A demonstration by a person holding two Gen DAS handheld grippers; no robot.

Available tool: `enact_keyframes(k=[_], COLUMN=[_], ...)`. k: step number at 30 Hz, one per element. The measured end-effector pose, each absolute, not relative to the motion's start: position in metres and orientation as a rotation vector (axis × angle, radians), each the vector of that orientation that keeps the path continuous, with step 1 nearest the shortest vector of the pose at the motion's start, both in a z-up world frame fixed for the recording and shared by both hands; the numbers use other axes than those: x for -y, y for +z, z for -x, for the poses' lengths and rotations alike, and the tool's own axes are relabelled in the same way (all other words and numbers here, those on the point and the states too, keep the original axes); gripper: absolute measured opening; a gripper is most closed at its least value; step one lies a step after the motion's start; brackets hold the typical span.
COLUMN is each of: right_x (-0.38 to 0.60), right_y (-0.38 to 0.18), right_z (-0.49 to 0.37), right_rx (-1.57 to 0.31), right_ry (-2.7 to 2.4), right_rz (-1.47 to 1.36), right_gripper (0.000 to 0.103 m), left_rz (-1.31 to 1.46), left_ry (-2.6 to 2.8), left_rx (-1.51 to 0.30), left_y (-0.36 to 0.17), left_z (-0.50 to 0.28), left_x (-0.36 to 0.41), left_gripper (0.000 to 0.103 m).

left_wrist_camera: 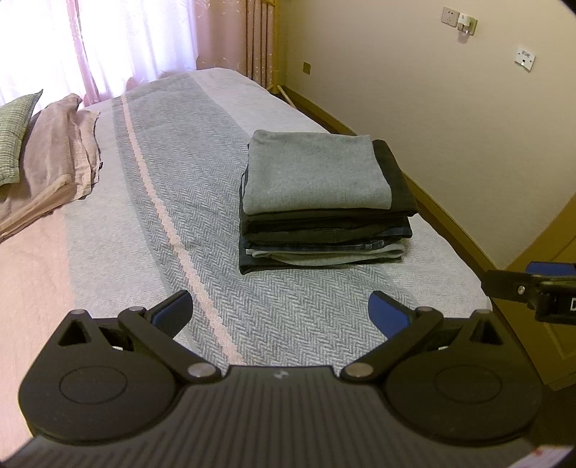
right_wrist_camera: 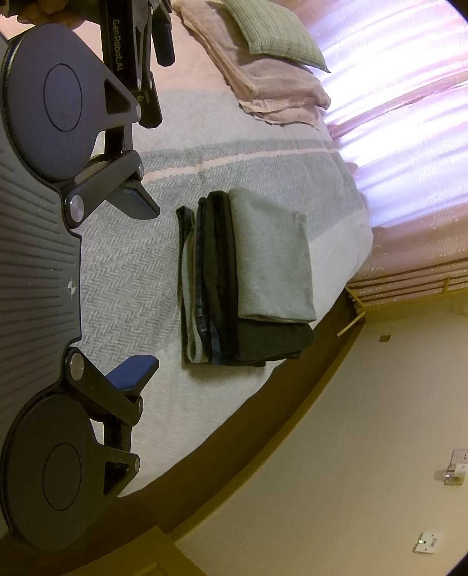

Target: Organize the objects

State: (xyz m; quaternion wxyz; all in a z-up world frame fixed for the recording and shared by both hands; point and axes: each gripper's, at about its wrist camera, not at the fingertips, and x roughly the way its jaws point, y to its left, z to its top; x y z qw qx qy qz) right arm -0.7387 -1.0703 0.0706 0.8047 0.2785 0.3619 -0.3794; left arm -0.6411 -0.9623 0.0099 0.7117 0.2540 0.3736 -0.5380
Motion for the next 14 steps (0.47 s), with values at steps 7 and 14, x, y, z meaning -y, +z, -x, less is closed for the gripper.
enact_keyframes(k=[7, 14], right_x=[1.078, 1.087], right_y=[0.070, 0.070], right_z=[0.743, 0.752], right_rx=[-0.781, -0.785], right_ry=[-0.787, -0.763], right_rz=[-0.591, -0.584], right_gripper=[0.080, 0.080], left_rz=[-0.568, -0.555], left_ry=[-1.179, -1.169], left_rx=[-0.826, -0.797], left_y=[0.011, 0.012], left_z=[0.650, 0.665], left_x=[0.966, 0.970], left_gripper=[0.102, 0.102])
